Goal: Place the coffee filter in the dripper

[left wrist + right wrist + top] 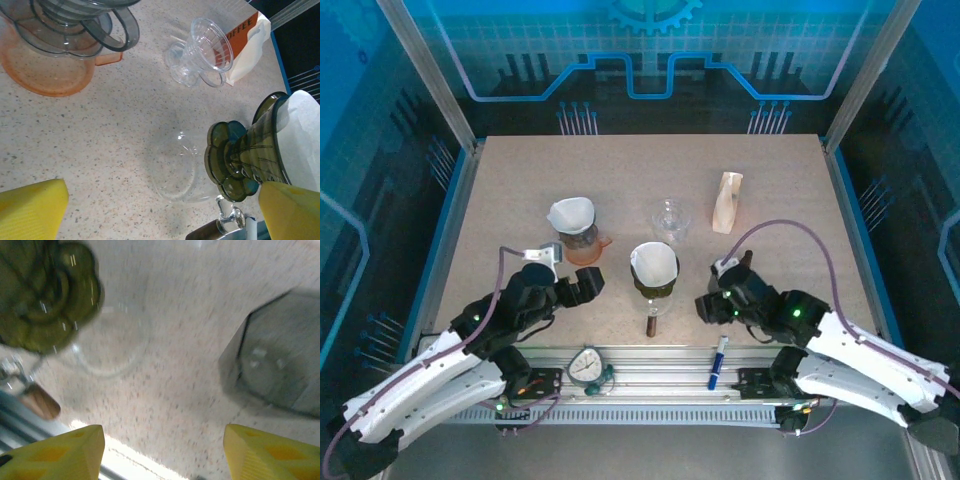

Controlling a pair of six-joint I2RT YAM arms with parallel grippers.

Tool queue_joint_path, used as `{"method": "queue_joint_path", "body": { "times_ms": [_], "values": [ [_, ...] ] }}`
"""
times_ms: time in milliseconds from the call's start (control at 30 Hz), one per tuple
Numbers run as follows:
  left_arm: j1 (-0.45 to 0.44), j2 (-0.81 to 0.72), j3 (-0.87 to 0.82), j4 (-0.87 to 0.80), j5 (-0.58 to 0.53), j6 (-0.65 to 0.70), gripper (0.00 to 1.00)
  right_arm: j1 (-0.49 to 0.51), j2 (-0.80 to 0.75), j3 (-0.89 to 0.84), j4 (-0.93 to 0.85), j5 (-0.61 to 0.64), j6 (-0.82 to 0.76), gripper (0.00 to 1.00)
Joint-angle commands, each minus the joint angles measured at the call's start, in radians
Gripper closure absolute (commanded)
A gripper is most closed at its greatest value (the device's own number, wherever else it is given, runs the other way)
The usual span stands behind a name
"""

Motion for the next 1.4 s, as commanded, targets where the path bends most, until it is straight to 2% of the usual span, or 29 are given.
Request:
{"method": "queue_joint_path", "body": {
  "times_ms": [0,167,633,933,1367],
  "values": [
    [0.013,-0.023,0.064,-0.067,-0.052,0.023,0.01,0.073,0.020,-0.067,0.097,0.032,0.091,0.34],
    [0.013,-0.049,0.116,-0.115,-0.083,0.047,0.01,0.115,0.100,-0.148,0.311,-0.004,0.078,0.34],
    [0.014,-0.079,0.133,-0.142,-0.095,0.042,0.01,0.090,0.313,-0.291,0.790,-0.085,-0.036,0.39],
    [0.014,-0.083,0.145,-0.157,-0.111,0.045,0.01,0.077,0.427,-0.306,0.969,-0.100,-0.050,0.40],
    [0.014,-0.093,0.141,-0.146,-0.096,0.056,0.01,0.054,0.566,-0.280,1.144,-0.006,-0.030,0.43]
  ]
}}
